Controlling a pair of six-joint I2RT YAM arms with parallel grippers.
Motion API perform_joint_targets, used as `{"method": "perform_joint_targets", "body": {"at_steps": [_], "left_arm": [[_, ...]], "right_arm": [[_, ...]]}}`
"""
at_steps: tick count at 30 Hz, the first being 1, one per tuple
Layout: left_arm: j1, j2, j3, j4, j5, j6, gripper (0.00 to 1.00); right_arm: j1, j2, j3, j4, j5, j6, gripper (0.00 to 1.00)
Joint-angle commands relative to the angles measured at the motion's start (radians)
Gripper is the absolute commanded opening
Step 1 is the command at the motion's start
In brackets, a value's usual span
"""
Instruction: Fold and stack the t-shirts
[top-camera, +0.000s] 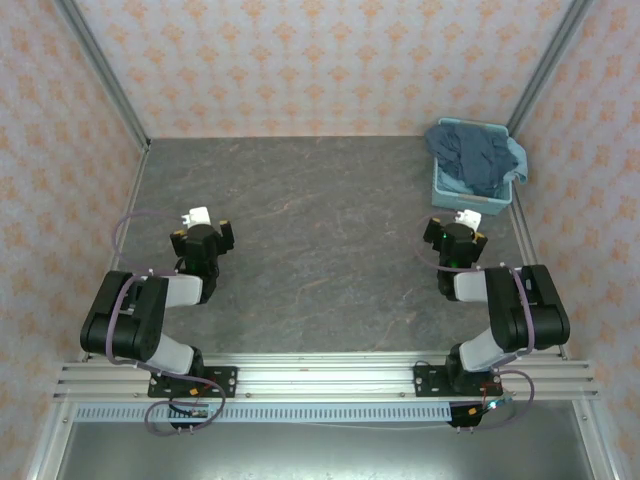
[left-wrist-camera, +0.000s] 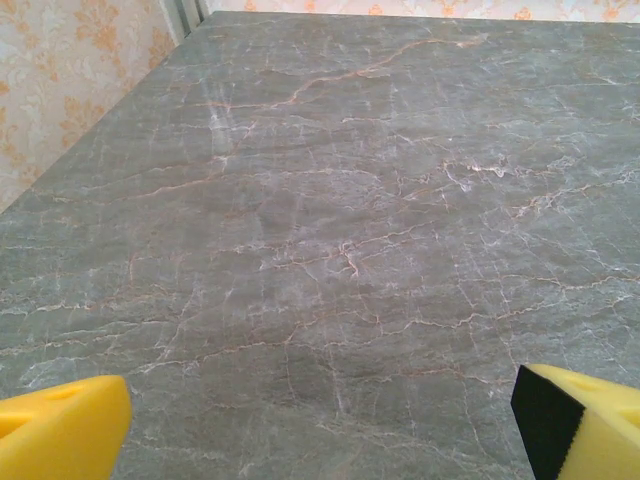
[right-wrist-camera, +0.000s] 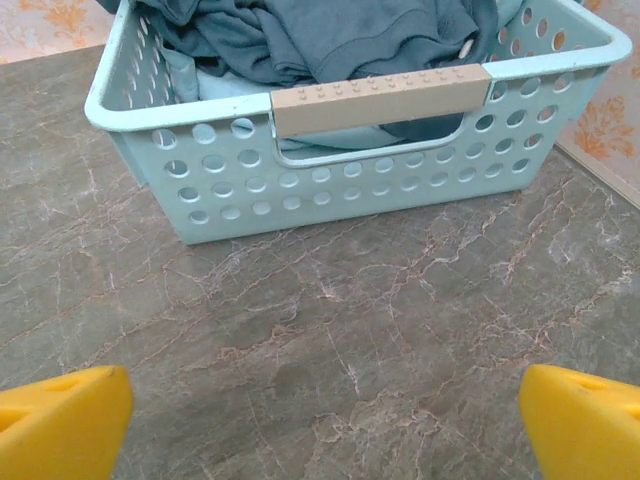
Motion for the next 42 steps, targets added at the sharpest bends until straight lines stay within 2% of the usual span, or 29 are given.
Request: {"method": "perform_joint_targets", "body": {"at_steps": [1, 32, 34, 35, 38, 40, 41, 42], "left_arm": [[-0.011, 0.013, 0.028, 0.047, -0.047, 0.015, 1.0], [-0.012, 0.0, 0.022, 0.049, -0.048, 0.018, 1.0], [-0.032, -0.062, 0.034, -0.02, -0.081, 0.031, 1.0], [-0.063, -0.11, 0.04, -0.058, -0.14, 0.047, 1.0], [-0.15, -0.254, 0.064, -0.157, -0.265, 0.083, 1.0], [-0.182, -0.353, 0.121, -0.247, -0.312, 0.057, 1.0], [-0.19, -0.381, 0.163, -0.287, -0.336, 0.033, 1.0], [-0.194, -0.393, 0.212, -0.331, -0.366, -0.009, 1.0]], "right_arm": [[0.003, 0.007, 0.018, 0.043, 0.029, -0.013, 0.99], [0.005, -0.012, -0.006, 0.079, 0.029, -0.021, 0.99], [0.033, -0.076, -0.025, 0.068, 0.094, -0.032, 0.99], [0.067, -0.133, -0.033, 0.05, 0.153, -0.054, 0.99], [0.166, -0.36, 0.021, -0.141, 0.286, -0.096, 0.99], [0.189, -0.505, 0.199, -0.484, 0.318, 0.016, 0.99], [0.183, -0.524, 0.317, -0.658, 0.309, 0.106, 0.99], [0.168, -0.52, 0.409, -0.777, 0.248, 0.167, 0.99]]}}
